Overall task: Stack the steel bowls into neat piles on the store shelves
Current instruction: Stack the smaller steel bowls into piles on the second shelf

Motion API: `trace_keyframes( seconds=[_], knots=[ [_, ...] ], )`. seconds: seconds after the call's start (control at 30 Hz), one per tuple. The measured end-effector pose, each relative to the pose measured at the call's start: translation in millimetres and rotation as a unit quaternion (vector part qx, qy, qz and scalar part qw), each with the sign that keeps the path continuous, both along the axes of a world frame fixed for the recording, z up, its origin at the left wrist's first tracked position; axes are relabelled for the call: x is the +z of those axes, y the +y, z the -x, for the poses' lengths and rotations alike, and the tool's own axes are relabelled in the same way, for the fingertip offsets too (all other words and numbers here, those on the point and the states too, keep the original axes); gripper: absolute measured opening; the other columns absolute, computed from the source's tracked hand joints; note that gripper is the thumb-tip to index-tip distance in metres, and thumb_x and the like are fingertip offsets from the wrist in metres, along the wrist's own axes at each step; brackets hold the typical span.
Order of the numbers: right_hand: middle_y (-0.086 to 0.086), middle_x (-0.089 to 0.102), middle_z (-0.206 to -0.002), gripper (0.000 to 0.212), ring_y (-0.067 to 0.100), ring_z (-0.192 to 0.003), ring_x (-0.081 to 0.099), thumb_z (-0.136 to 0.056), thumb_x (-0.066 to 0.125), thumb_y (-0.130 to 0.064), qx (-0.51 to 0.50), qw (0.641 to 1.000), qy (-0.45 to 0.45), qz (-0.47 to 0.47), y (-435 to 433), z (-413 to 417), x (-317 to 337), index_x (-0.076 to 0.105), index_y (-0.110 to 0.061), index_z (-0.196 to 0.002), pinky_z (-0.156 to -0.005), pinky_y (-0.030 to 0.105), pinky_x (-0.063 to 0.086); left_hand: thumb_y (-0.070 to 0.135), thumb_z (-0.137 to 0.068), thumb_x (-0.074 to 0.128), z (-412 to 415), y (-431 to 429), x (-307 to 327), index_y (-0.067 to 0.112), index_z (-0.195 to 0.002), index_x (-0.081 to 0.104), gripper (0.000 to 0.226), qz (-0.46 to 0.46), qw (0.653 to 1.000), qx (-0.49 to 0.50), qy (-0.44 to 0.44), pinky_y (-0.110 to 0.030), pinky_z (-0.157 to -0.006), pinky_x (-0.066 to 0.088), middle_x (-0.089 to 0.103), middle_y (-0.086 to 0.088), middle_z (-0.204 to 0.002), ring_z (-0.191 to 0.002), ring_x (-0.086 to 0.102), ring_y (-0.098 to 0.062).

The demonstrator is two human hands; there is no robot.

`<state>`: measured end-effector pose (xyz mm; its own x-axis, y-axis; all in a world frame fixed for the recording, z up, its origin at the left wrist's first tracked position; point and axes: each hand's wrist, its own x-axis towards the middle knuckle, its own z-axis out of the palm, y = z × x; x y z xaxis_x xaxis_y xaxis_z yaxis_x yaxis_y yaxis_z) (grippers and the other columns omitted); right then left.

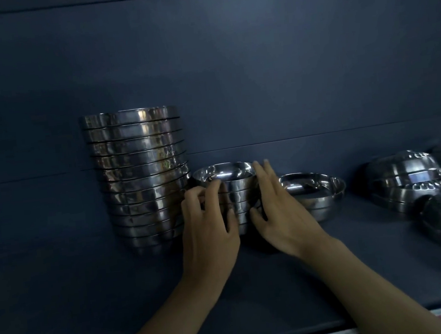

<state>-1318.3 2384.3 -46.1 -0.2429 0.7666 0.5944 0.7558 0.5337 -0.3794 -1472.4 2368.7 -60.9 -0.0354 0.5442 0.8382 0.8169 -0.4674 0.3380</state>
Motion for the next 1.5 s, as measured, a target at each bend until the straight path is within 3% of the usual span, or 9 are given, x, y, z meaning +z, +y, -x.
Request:
trace_keyframes(
  seconds=[0.4,0.47,0.57,0.7,0.87,0.97,1.2,1.33,1.5],
  knots=[
    [0.001,-0.008,-0.166,0.083,0.024,-0.144,0.034,-0.096,0.053,-0.026,-0.020,0.999,-0.030,0.008,-19.9,-3.8,10.8,-0.004,-0.023,-0.157,-0.104,0.034,0.043,0.012,-0.084,0.067,-1.1,-2.5,1.7,0.014,-0.134,0.050,0.053,-0.002,0.999,0.021,0.032,-0.028,-0.078,0.043,0.048,-0.008,-0.117,-0.106,0.047,-0.023],
    [-0.001,0.000,-0.166,0.076,0.021,-0.143,0.035,-0.096,0.053,-0.024,-0.034,0.998,-0.054,-0.002,-35.0,-17.8,13.4,0.008,-0.022,-0.158,-0.100,0.029,0.043,0.011,-0.083,0.065,-5.3,-7.0,4.5,0.012,-0.132,0.052,0.051,-0.020,0.998,0.012,0.063,-0.032,-0.082,0.043,0.050,-0.010,-0.117,-0.105,0.047,-0.027],
    [0.001,0.029,-0.155,0.056,0.024,-0.137,0.041,-0.090,0.055,-0.020,-0.081,0.993,-0.065,-0.047,-60.7,-53.8,18.8,0.040,-0.020,-0.144,-0.099,0.040,0.049,0.013,-0.081,0.059,-26.2,-16.5,9.9,0.010,-0.128,0.056,0.047,-0.049,0.988,-0.038,0.141,-0.038,-0.084,0.046,0.052,-0.010,-0.113,-0.102,0.048,-0.028],
    [0.010,0.052,-0.116,0.039,0.033,-0.106,0.055,-0.078,0.046,-0.022,-0.159,0.981,-0.025,-0.108,-90.0,-114.5,21.1,0.059,-0.010,-0.113,-0.089,0.044,0.050,0.023,-0.084,0.056,-89.1,-32.4,19.9,0.017,-0.119,0.059,0.035,0.067,0.973,-0.154,0.159,-0.039,-0.088,0.047,0.054,-0.002,-0.110,-0.107,0.050,-0.023],
    [0.019,0.053,-0.109,0.030,0.040,-0.102,0.052,-0.080,0.053,-0.016,-0.315,0.938,0.065,-0.127,-115.1,-185.2,11.0,0.061,-0.001,-0.105,-0.086,0.044,0.048,0.033,-0.091,0.057,-175.5,-33.5,21.2,0.021,-0.133,0.052,0.044,0.231,0.926,-0.247,0.169,-0.033,-0.099,0.043,0.057,-0.004,-0.126,-0.122,0.051,-0.020],
    [0.025,0.051,-0.111,0.030,0.043,-0.101,0.050,-0.082,0.053,-0.005,-0.370,0.917,0.117,-0.095,-125.0,-223.9,0.4,0.058,0.003,-0.110,-0.087,0.046,0.043,0.035,-0.094,0.053,-208.6,-23.9,15.6,0.018,-0.136,0.049,0.046,0.268,0.912,-0.246,0.187,-0.036,-0.100,0.044,0.058,-0.007,-0.131,-0.122,0.053,-0.023],
    [0.031,0.055,-0.128,0.048,0.047,-0.117,0.051,-0.090,0.049,-0.002,-0.375,0.908,0.147,0.116,-130.4,-269.1,-17.7,0.040,0.002,-0.137,-0.089,0.041,0.042,0.039,-0.097,0.049,-245.8,-10.2,7.8,0.023,-0.147,0.035,0.054,0.394,0.866,-0.279,0.128,-0.036,-0.105,0.040,0.051,-0.009,-0.144,-0.131,0.048,-0.029],
    [0.029,0.059,-0.122,0.029,0.042,-0.108,0.056,-0.094,0.042,-0.004,-0.361,0.900,0.174,0.171,-132.7,-273.9,-13.2,0.051,0.000,-0.121,-0.076,0.032,0.035,0.038,-0.100,0.047,-254.0,-9.4,3.4,0.027,-0.147,0.036,0.050,0.415,0.834,-0.339,0.133,-0.034,-0.108,0.037,0.048,-0.001,-0.148,-0.133,0.046,-0.021],
    [0.019,0.064,-0.104,0.015,0.027,-0.081,0.057,-0.092,0.041,-0.004,-0.346,0.904,0.202,0.148,-136.6,-266.3,-14.0,0.055,-0.007,-0.099,-0.062,0.032,0.037,0.028,-0.101,0.051,-251.5,-14.7,1.2,0.024,-0.142,0.042,0.043,0.410,0.824,-0.382,0.078,-0.032,-0.108,0.037,0.054,0.002,-0.141,-0.131,0.048,-0.016]
  ],
)
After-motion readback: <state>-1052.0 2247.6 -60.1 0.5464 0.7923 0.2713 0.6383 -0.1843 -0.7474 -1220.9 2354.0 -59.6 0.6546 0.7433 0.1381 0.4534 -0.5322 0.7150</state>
